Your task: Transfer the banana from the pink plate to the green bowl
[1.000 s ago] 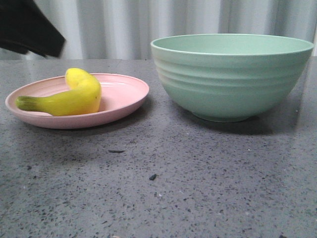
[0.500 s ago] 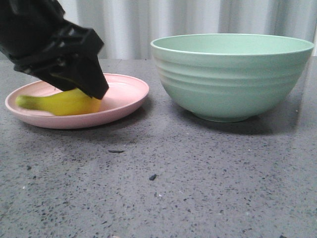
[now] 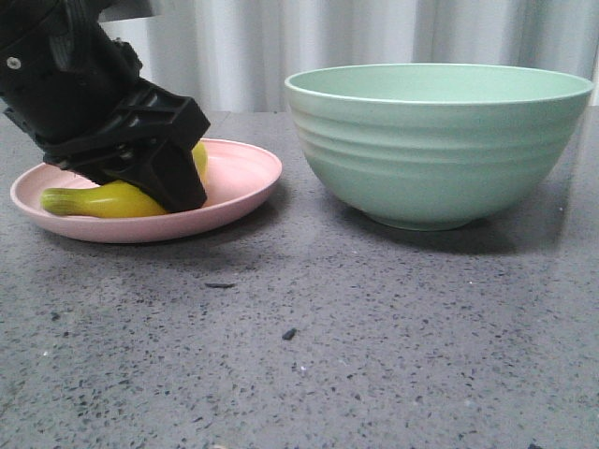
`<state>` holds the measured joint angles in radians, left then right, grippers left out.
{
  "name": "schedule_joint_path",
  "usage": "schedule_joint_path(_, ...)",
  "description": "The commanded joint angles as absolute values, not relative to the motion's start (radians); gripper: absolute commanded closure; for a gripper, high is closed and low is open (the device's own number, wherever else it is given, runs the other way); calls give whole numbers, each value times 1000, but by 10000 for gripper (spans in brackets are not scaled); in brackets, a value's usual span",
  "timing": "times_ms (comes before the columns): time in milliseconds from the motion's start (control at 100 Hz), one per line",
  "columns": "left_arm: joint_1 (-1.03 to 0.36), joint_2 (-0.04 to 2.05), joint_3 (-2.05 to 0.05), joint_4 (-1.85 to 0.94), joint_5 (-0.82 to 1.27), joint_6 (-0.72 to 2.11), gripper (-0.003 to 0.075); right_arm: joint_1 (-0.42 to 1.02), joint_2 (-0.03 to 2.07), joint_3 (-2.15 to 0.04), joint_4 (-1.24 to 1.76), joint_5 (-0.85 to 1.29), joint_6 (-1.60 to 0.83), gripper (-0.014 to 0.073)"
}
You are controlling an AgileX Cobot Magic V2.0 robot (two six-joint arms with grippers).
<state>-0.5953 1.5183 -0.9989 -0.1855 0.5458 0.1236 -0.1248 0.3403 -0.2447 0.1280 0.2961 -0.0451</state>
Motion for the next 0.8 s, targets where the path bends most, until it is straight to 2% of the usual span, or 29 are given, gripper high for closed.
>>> schedule_joint_path(0,-602,1492,-1031,-200,508,127,454,-130,357,-278,134,219,-50,655)
schedule_joint_path(250,-602,1492,-1032,-226,515,127,597,-130,357,-281,134,262,-50,655)
schedule_joint_path(400,-602,1464,-1040,-229,520,127,606,-122,357,-326,122,359,-50,655)
schedule_joint_path(580,-610,1368,-1065,-233,529,146,606,-30,397,-435,53,524,-50,648)
schedule_joint_path(670,-621,1304,-1067,-251,520,146,606,23,431,-491,49,589,-50,582)
schedule_joint_path(790,-663,1232,-1067,-256,514,146,606,81,480,-578,75,649,-50,367)
